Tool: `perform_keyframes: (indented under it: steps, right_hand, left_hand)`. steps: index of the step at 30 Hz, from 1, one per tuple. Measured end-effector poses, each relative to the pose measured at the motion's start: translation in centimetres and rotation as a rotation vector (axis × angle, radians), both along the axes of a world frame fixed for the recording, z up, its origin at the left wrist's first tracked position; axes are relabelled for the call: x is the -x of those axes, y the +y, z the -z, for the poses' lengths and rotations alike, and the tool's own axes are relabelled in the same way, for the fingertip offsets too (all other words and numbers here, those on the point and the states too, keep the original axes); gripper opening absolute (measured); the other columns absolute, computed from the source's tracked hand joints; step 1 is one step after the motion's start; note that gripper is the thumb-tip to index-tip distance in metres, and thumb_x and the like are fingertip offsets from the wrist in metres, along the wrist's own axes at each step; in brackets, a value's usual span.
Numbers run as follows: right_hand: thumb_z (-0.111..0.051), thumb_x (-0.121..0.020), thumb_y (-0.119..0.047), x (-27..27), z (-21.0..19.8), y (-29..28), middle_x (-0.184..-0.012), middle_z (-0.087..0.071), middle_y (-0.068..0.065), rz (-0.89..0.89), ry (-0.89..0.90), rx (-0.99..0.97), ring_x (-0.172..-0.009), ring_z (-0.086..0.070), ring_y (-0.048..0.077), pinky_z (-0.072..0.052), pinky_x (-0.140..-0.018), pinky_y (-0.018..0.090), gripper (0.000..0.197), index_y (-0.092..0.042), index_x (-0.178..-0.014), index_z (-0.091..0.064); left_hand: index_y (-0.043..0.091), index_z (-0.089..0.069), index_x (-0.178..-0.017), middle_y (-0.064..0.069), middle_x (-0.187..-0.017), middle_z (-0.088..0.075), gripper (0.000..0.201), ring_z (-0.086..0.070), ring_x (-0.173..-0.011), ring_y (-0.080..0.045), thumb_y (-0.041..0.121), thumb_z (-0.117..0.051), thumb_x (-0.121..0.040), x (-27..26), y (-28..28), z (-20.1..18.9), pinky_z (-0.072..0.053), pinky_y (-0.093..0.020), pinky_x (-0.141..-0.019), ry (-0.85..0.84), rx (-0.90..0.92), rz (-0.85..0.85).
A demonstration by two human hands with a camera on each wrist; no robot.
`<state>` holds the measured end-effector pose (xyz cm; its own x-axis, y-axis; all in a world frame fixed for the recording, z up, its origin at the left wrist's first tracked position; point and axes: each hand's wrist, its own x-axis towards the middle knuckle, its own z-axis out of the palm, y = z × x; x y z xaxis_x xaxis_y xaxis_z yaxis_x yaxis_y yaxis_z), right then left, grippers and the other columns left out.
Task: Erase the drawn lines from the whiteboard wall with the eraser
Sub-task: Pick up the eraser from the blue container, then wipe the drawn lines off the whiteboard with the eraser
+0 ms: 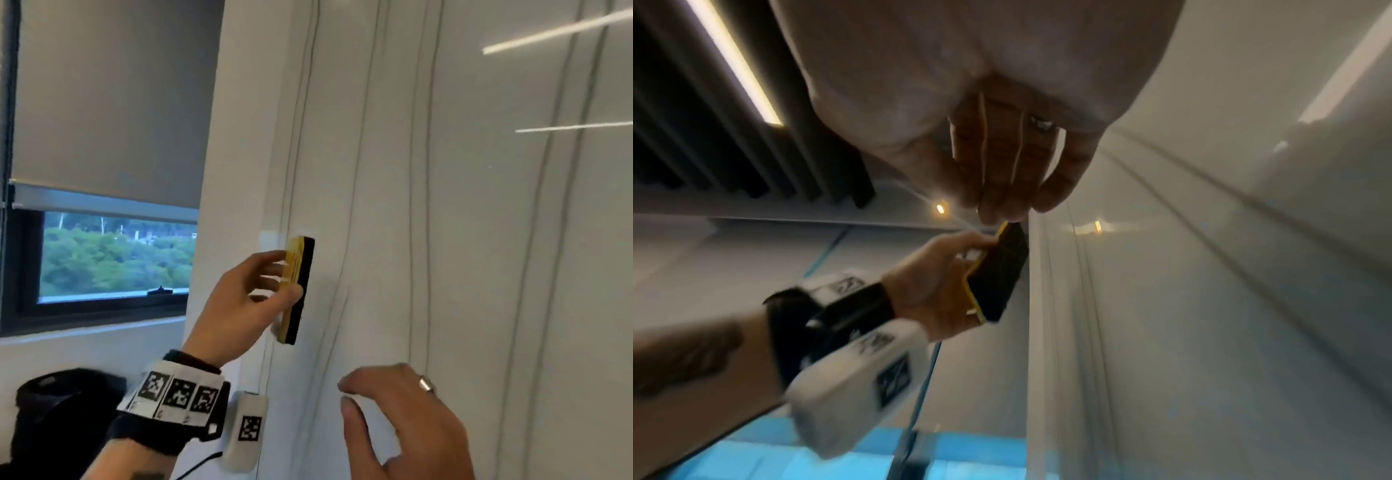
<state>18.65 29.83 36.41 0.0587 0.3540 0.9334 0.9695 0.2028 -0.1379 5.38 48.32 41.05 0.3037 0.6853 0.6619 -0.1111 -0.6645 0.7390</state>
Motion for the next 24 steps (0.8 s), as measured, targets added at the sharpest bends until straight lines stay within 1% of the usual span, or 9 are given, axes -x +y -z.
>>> perform_keyframes:
  steps: [2, 5, 8, 10, 12, 14, 16, 20, 24]
  right_hand:
    - [-0.073, -0.081, -0.012, 0.0, -6.9, 0.2, -0.089, -0.069, -0.015, -0.007, -0.156, -0.077, -0.084, -0.065, 0.006, -0.050, -0.078, 0.021, 0.011, -0.020, -0.087, -0.075]
    - [-0.067, -0.082, -0.023, -0.6, -17.4, 0.2, -0.095, -0.069, -0.012, 0.184, -0.230, -0.100, -0.094, -0.063, 0.012, -0.043, -0.085, 0.024, 0.012, -0.023, -0.093, -0.071]
    - [-0.063, -0.089, -0.025, -1.5, -25.9, 0.4, -0.111, -0.068, -0.008, 0.438, -0.309, -0.082, -0.110, -0.057, 0.015, -0.033, -0.092, 0.023, 0.014, -0.025, -0.101, -0.070]
    - [-0.060, -0.090, -0.022, -2.1, -30.9, -0.1, -0.131, -0.061, -0.005, 0.661, -0.322, -0.020, -0.126, -0.049, 0.020, -0.036, -0.103, 0.033, 0.024, -0.024, -0.112, -0.067]
    - [-0.059, -0.088, -0.017, -2.2, -34.6, -0.4, -0.149, -0.049, -0.001, 0.841, -0.371, 0.026, -0.141, -0.038, 0.023, -0.035, -0.113, 0.041, 0.037, -0.021, -0.125, -0.062]
    - [-0.058, -0.086, -0.015, -2.0, -36.9, -0.2, -0.161, -0.034, 0.002, 0.951, -0.403, 0.096, -0.150, -0.026, 0.025, -0.028, -0.120, 0.042, 0.052, -0.019, -0.137, -0.053]
    - [-0.056, -0.085, -0.014, -1.8, -38.1, 0.1, -0.165, -0.026, 0.002, 1.000, -0.389, 0.202, -0.152, -0.022, 0.024, -0.026, -0.121, 0.039, 0.060, -0.018, -0.144, -0.045]
    - [-0.056, -0.083, -0.014, -1.5, -38.1, 1.3, -0.151, -0.039, 0.000, 1.025, -0.359, 0.219, -0.138, -0.037, 0.023, -0.036, -0.110, 0.037, 0.056, -0.016, -0.137, -0.044]
    - [-0.053, -0.087, -0.017, -2.7, -37.6, 1.9, -0.159, -0.030, 0.002, 1.065, -0.416, 0.198, -0.147, -0.026, 0.023, -0.031, -0.114, 0.039, 0.055, -0.016, -0.141, -0.040]
  left_hand:
    - [0.030, -0.061, -0.132, 0.013, -0.109, -0.071, 0.050, -0.068, -0.098, -0.010, 0.023, -0.080, -0.086, -0.1, 1.1, -5.7, -0.056, -0.021, -0.078, -0.084, -0.162, 0.021]
    - [0.030, -0.052, -0.144, 0.016, -0.120, -0.066, 0.061, -0.064, -0.106, -0.005, 0.033, -0.076, -0.088, -0.2, 2.2, -12.1, -0.054, -0.023, -0.086, -0.115, -0.370, 0.011]
    - [0.030, -0.045, -0.147, 0.018, -0.121, -0.061, 0.065, -0.061, -0.106, -0.001, 0.033, -0.075, -0.089, 0.1, 3.3, -17.6, -0.051, -0.020, -0.085, -0.134, -0.482, -0.013]
    - [0.030, -0.043, -0.147, 0.016, -0.120, -0.060, 0.065, -0.060, -0.103, 0.000, 0.032, -0.074, -0.090, 0.0, 3.9, -20.8, -0.050, -0.018, -0.080, -0.135, -0.539, -0.035]
    - [0.031, -0.043, -0.147, 0.012, -0.123, -0.060, 0.063, -0.061, -0.102, -0.006, 0.033, -0.072, -0.091, -0.4, 5.0, -23.8, -0.053, -0.025, -0.084, -0.117, -0.591, -0.074]
    - [0.031, -0.042, -0.148, 0.008, -0.128, -0.060, 0.063, -0.062, -0.106, -0.014, 0.035, -0.070, -0.091, -1.2, 6.5, -26.6, -0.054, -0.036, -0.090, -0.089, -0.635, -0.136]
    - [0.030, -0.039, -0.149, 0.001, -0.133, -0.058, 0.064, -0.060, -0.113, -0.022, 0.034, -0.068, -0.092, -2.2, 8.3, -29.3, -0.052, -0.043, -0.095, -0.074, -0.661, -0.202]
    - [0.024, -0.036, -0.151, -0.013, -0.138, -0.051, 0.062, -0.051, -0.121, -0.037, 0.025, -0.062, -0.095, -3.6, 11.4, -34.6, -0.047, -0.049, -0.097, -0.076, -0.676, -0.342]
    - [0.023, -0.036, -0.151, -0.017, -0.141, -0.048, 0.059, -0.046, -0.125, -0.042, 0.019, -0.056, -0.095, -4.6, 14.0, -39.0, -0.044, -0.051, -0.098, -0.096, -0.559, -0.438]
